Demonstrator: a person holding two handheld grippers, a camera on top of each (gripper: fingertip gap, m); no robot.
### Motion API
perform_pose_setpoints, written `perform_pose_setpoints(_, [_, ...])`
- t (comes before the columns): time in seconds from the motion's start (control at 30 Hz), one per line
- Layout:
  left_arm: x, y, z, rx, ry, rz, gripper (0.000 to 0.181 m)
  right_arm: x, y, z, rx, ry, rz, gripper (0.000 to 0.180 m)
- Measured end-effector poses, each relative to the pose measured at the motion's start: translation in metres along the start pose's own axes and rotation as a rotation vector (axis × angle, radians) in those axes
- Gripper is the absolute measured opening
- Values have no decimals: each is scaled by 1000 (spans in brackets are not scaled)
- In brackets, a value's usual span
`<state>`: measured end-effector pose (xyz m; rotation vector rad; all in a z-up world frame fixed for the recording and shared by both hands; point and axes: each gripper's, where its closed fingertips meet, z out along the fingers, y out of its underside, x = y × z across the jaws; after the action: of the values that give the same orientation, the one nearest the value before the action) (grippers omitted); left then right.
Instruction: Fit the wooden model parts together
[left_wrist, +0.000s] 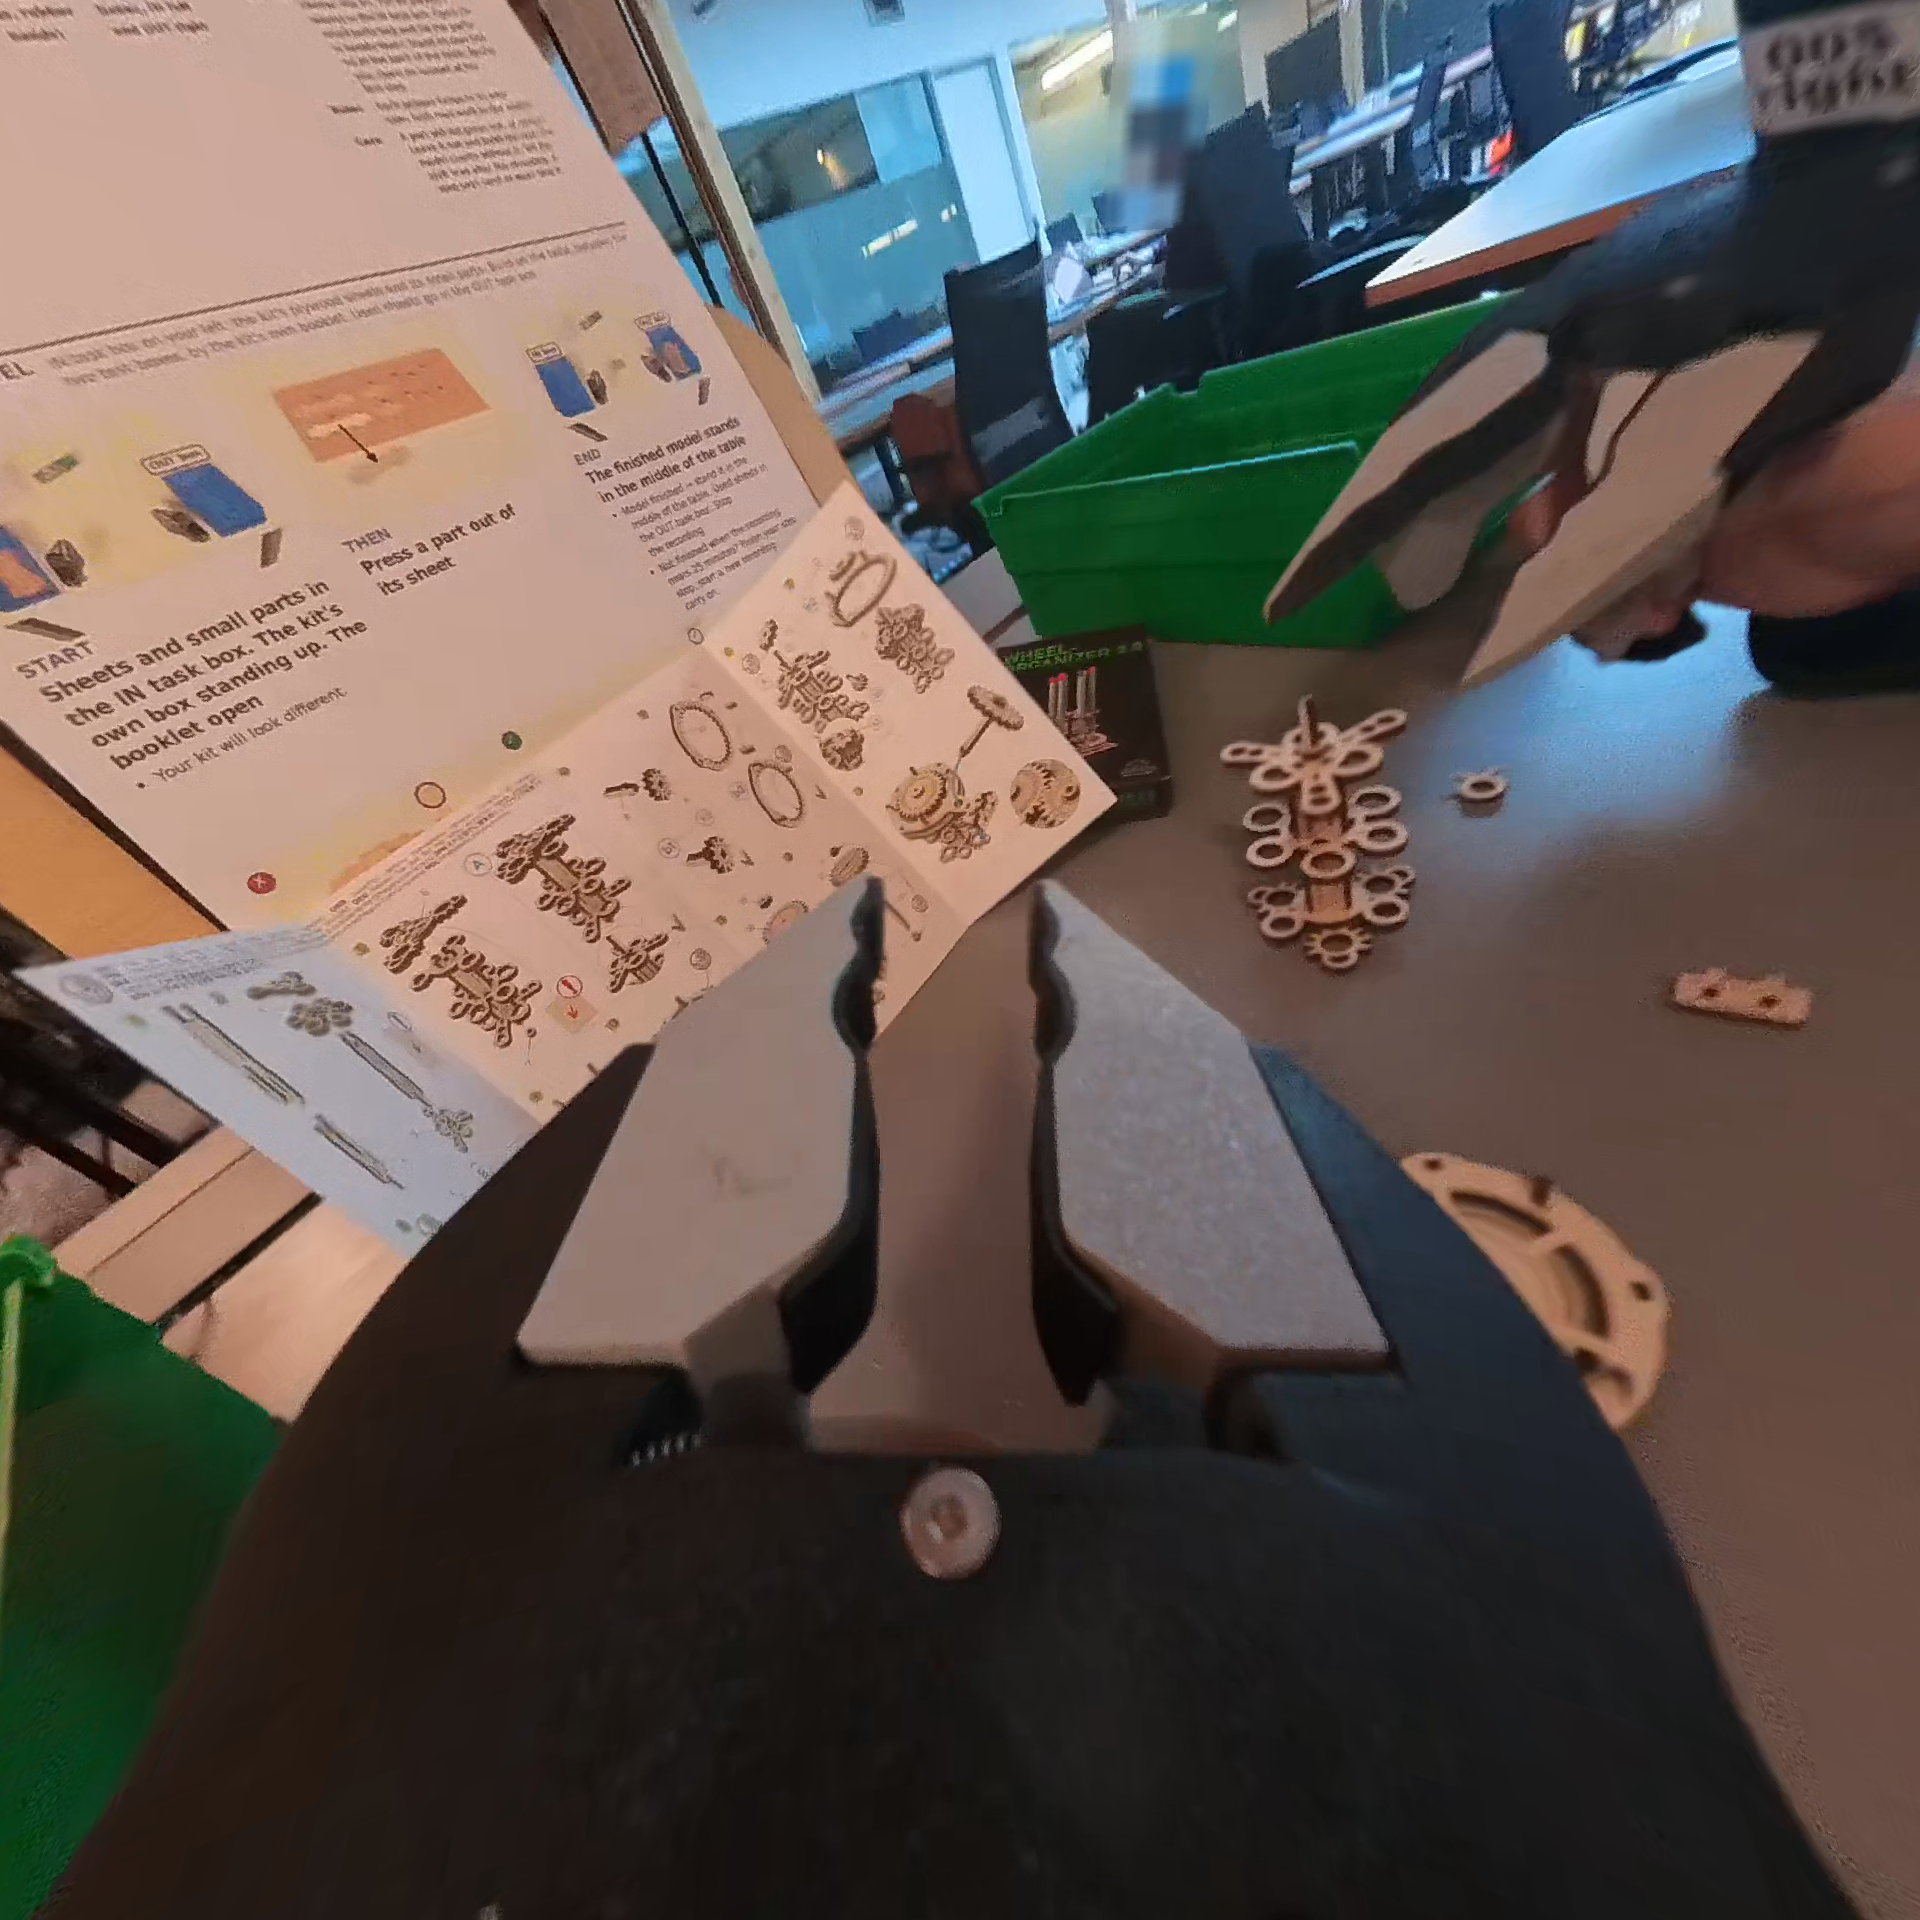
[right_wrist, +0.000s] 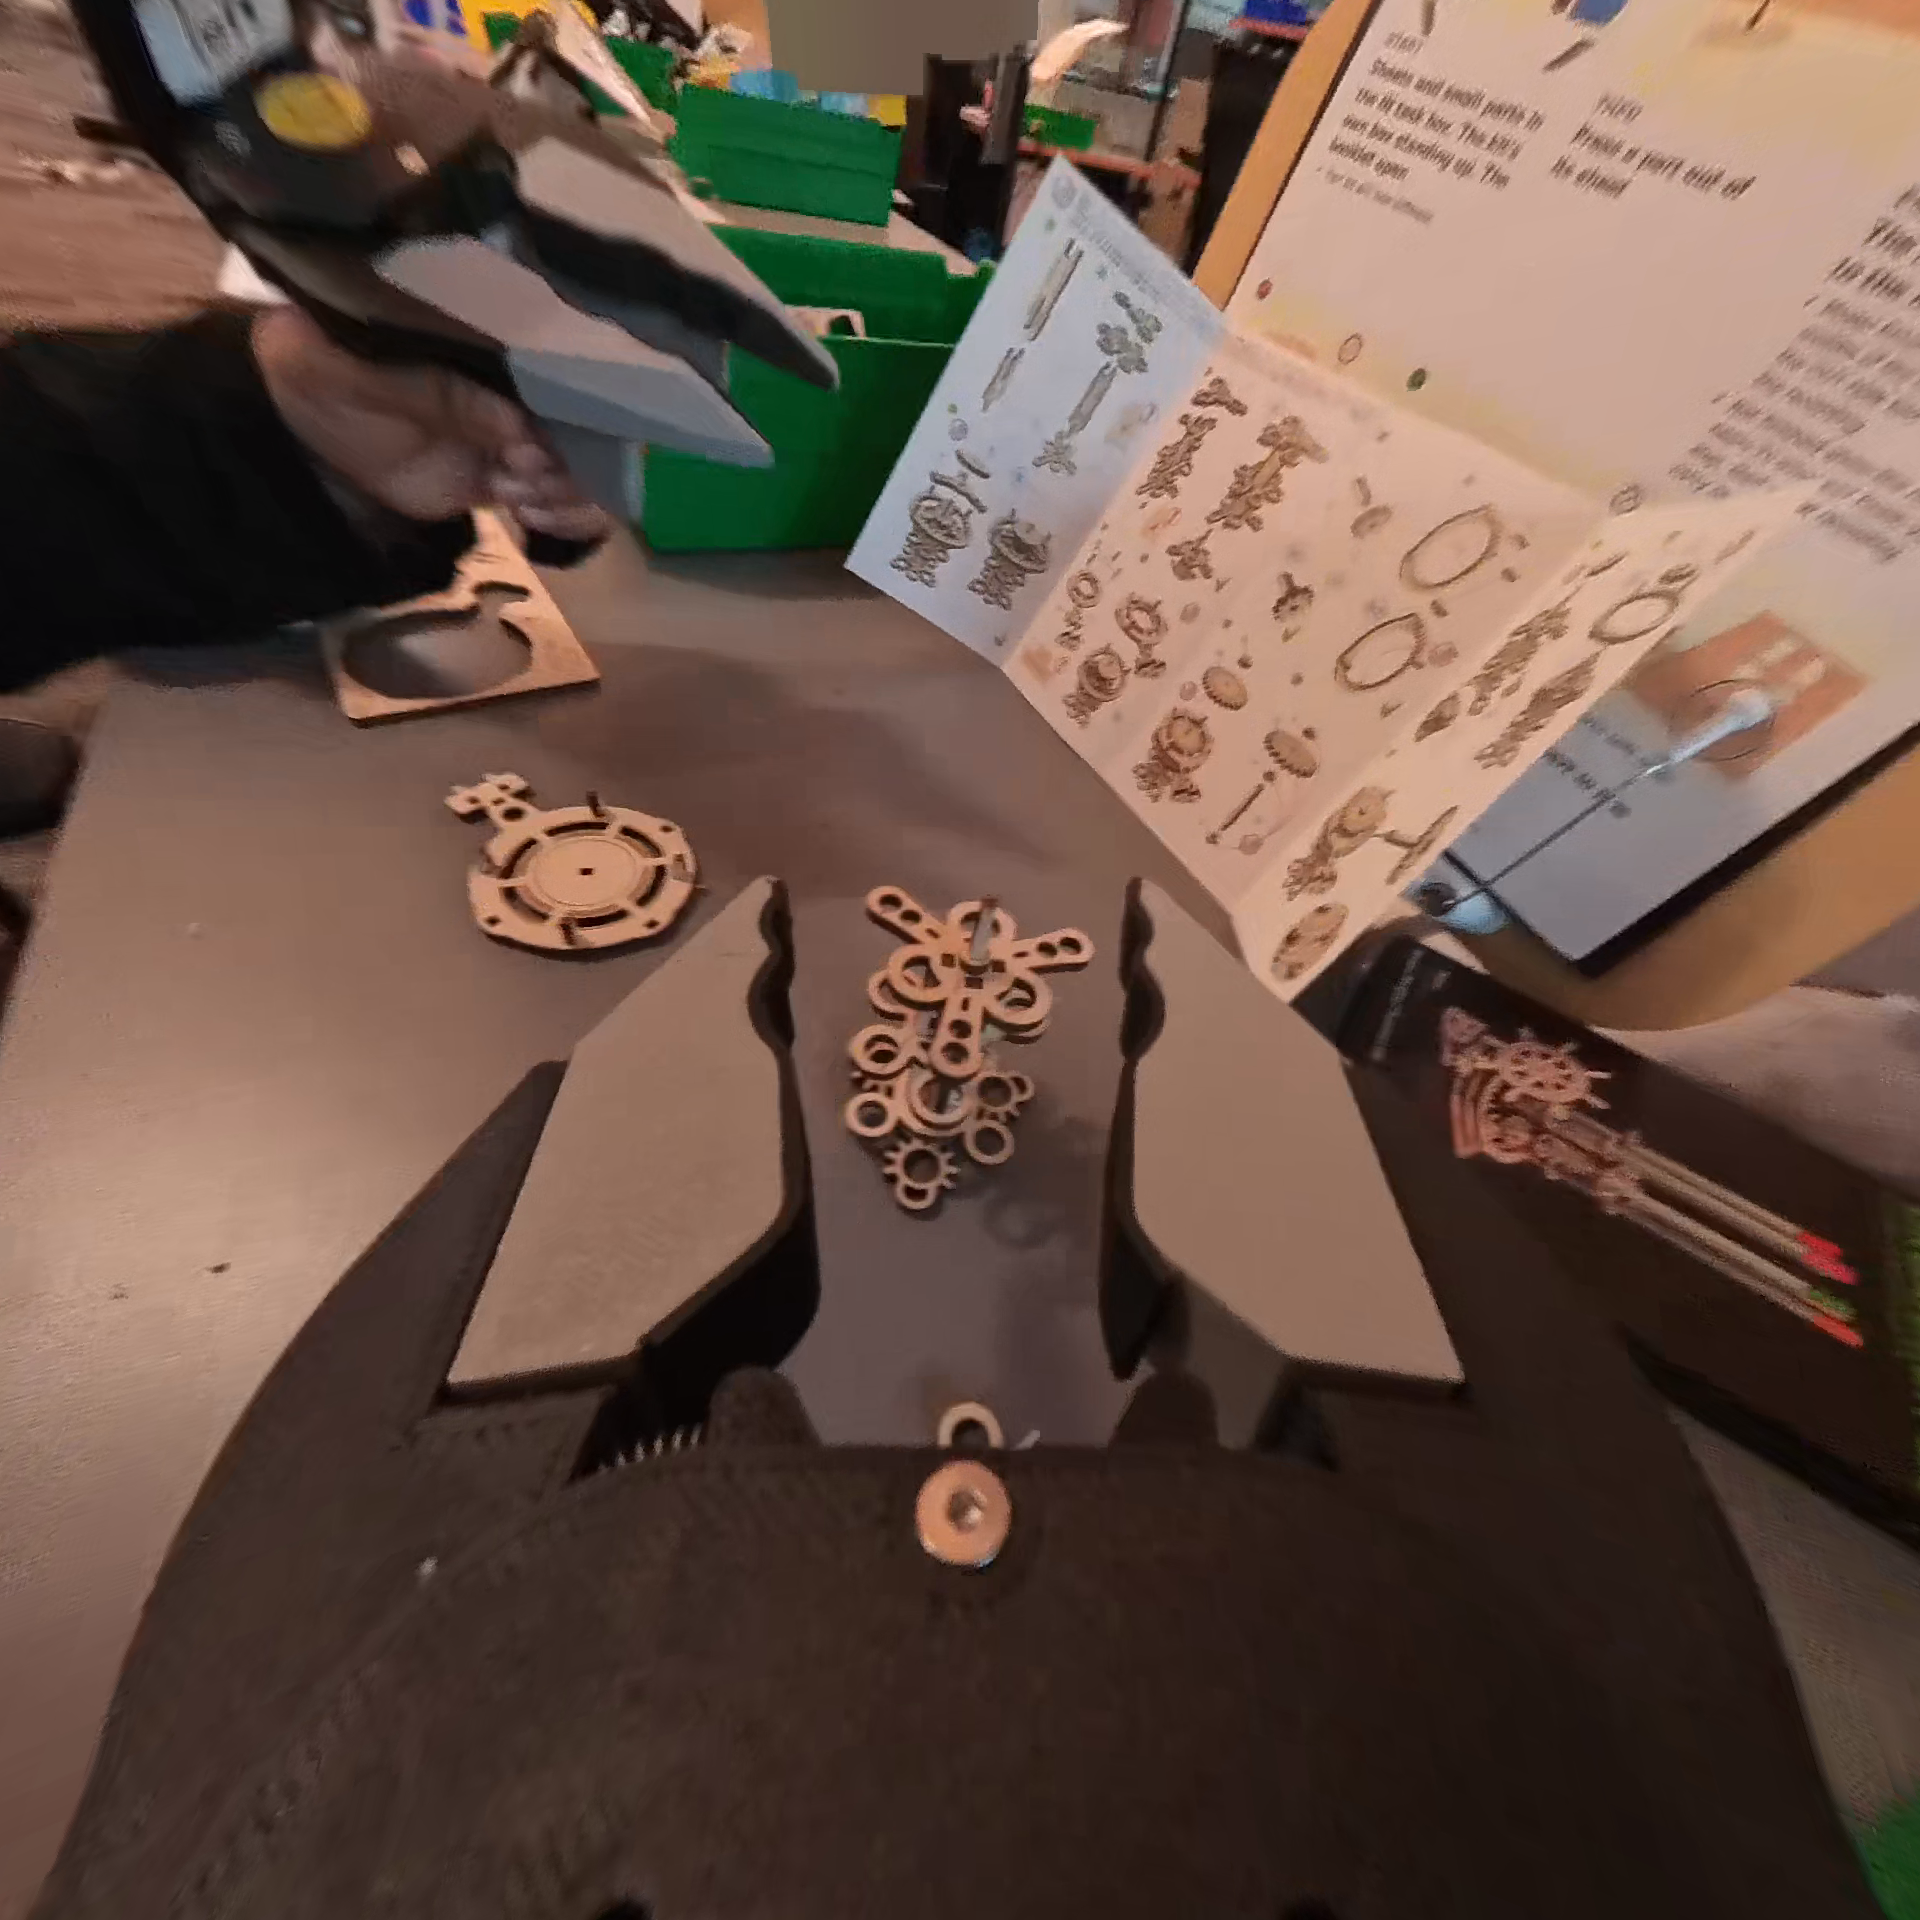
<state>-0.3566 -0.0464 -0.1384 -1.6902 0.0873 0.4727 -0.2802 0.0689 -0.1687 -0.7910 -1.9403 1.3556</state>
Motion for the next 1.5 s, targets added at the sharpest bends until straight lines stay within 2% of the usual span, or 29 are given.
perform_pose_setpoints(0.07, [1,15,0,-4,-4,37,8,3,0,1,16,18,13,59])
perform_pose_setpoints(0.1, [6,17,-2,-53,20,82,13,2,1,3,13,13,27,61])
perform_pose_setpoints(0.17, [1,11,-6,17,-31,112,1,-2,0,6,1,6,29,59])
perform_pose_setpoints(0.3, [-3,25,-2,-60,-36,42,6,-2,1,8,-30,50,-47,51])
perform_pose_setpoints(0.53, [-17,33,-2,-94,-74,-28,7,-2,5,12,-41,36,-21,51])
perform_pose_setpoints(0.8, [-30,36,-5,-106,-150,11,7,-2,0,5,-24,78,-115,49])
perform_pose_setpoints(0.87, [-32,40,-7,-128,-153,-59,9,-3,0,3,-18,76,-122,49])
perform_pose_setpoints(1.0, [-12,40,-26,-249,-67,-131,6,-13,0,-2,-13,41,-130,48])
perform_pose_setpoints(1.07, [7,50,-41,-382,-2,-143,9,-27,2,-2,-15,-38,-116,48])
perform_pose_setpoints(1.17, [52,59,-59,-481,145,-230,13,-50,14,-1,-77,-173,-98,47])
perform_pose_setpoints(1.33, [90,100,-65,-656,201,-217,23,-59,28,-7,-142,-227,-132,45])
perform_pose_setpoints(1.4, [104,101,-60,-644,244,-256,18,-57,32,-10,-152,-227,-124,44])
perform_pose_setpoints(1.5, [126,94,-57,-620,325,-295,22,-50,37,-18,-159,-210,-103,44])
